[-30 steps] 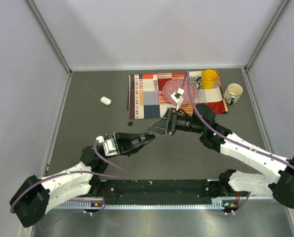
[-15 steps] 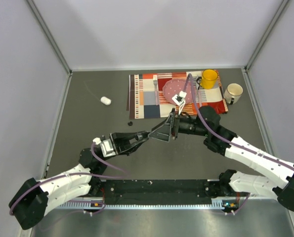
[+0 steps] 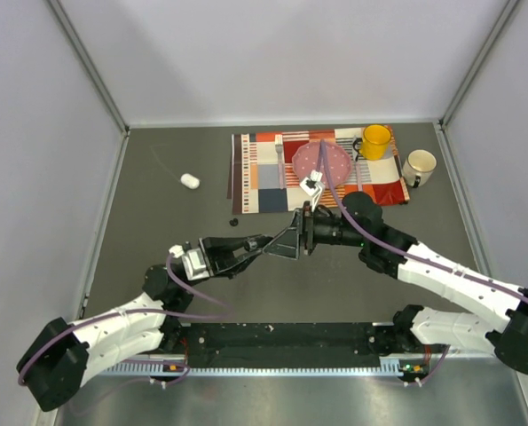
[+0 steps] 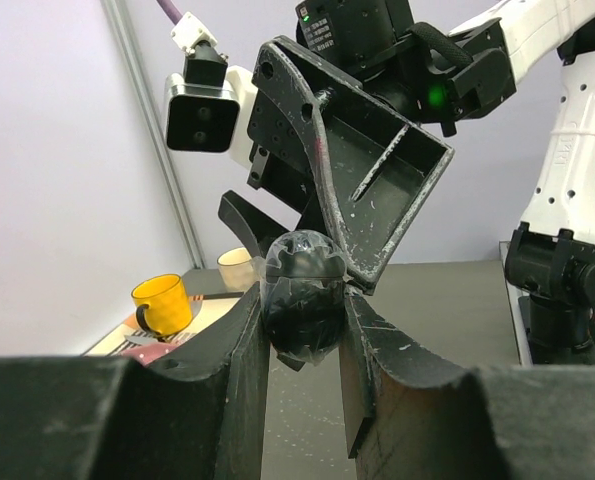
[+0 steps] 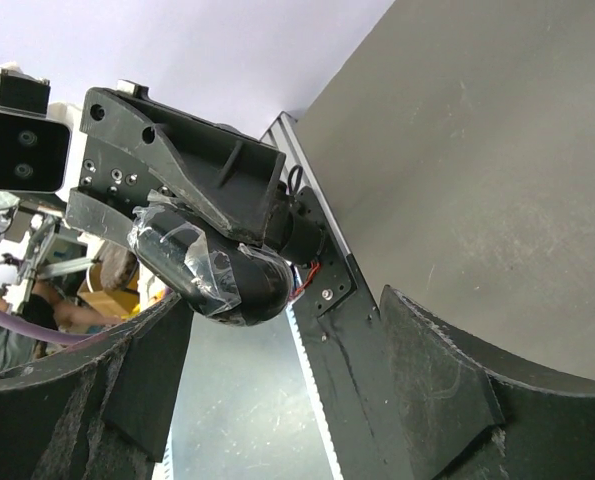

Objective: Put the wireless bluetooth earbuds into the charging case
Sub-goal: Open the charging case.

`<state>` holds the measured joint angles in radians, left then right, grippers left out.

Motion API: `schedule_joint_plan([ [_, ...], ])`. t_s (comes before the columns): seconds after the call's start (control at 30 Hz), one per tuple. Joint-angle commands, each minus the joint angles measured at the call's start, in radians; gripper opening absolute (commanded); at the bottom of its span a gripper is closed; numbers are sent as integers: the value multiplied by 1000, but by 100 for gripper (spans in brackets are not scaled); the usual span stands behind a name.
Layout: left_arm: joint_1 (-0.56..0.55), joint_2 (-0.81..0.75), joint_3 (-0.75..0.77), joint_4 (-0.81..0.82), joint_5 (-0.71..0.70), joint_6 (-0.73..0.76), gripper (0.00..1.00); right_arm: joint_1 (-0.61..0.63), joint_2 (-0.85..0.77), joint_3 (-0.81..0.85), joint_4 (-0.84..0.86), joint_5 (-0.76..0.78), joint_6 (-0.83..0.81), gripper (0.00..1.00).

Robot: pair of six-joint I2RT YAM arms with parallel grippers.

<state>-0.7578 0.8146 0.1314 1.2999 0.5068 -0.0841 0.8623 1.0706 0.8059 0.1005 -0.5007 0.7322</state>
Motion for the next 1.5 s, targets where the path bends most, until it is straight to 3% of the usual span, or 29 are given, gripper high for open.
schedule_joint_plan([
  [0.0, -9, 8, 50, 217, 131, -26, 0, 4, 23, 56, 33, 56, -19, 75],
  [0.6, -8, -15, 25, 170, 137, -5, 0, -82, 28, 42, 168, -18, 91, 75],
  [1.07, -8, -75, -39, 194, -34, 26, 0, -82, 38, -43, 375, -125, 282, 68],
  [1.47, -9, -83, -44, 202, -67, 29, 0, -82, 9, -111, 416, -137, 318, 71],
])
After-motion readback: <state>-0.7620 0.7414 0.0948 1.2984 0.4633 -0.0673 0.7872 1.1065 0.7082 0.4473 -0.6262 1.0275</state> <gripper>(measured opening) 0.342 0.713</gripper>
